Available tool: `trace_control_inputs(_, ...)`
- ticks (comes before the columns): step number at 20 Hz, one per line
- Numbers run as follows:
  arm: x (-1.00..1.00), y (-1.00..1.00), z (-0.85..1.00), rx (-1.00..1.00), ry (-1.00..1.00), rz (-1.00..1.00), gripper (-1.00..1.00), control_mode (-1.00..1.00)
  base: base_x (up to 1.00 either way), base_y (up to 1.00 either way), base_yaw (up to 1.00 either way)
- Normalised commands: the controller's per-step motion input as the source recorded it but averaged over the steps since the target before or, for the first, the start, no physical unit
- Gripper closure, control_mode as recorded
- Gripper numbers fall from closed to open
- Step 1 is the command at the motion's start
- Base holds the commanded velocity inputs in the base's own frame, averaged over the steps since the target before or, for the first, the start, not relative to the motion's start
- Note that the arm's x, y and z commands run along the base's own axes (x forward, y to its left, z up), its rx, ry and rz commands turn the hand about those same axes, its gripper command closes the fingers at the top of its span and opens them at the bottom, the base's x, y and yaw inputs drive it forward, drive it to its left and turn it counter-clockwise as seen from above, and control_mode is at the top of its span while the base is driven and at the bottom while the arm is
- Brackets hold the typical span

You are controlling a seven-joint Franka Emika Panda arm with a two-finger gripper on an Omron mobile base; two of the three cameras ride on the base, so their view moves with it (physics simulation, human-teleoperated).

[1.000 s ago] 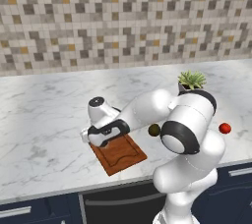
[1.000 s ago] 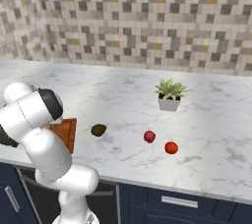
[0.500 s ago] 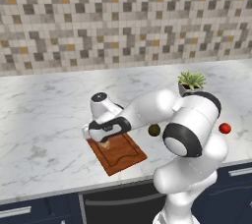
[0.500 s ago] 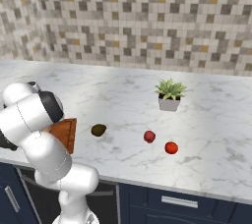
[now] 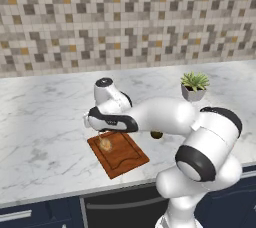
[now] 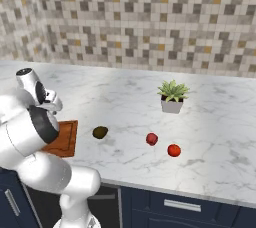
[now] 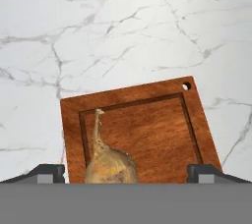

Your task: Place the avocado, onion, tomato, and bell pepper on the cutting board.

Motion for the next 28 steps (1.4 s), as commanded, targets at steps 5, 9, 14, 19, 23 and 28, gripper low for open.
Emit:
trace_control_inputs(5,-0.3,-0.32,0.63,0.01,-0.06,-0.05,-1.0,-1.0,0.0,0.0,0.0)
trace_control_inputs(9,-0.41,-0.59,0.44,0.02,-0.02,-0.11,-1.0,-1.0,0.0,0.0,0.0)
trace_control_inputs(14,-0.37,-0.75,0.3,0.04,-0.03,-0.1,-1.0,-1.0,0.0,0.0,0.0)
trace_control_inputs(19,-0.18,-0.72,0.11,0.03,0.0,-0.1,-1.0,-1.0,0.0,0.0,0.0)
trace_control_inputs(23,0.0,-0.48,0.01,0.0,0.0,-0.05,-1.0,-1.0,0.0,0.0,0.0)
trace_control_inputs(28,0.0,-0.45,0.0,0.0,0.0,-0.04,-1.0,-1.0,0.0,0.0,0.0)
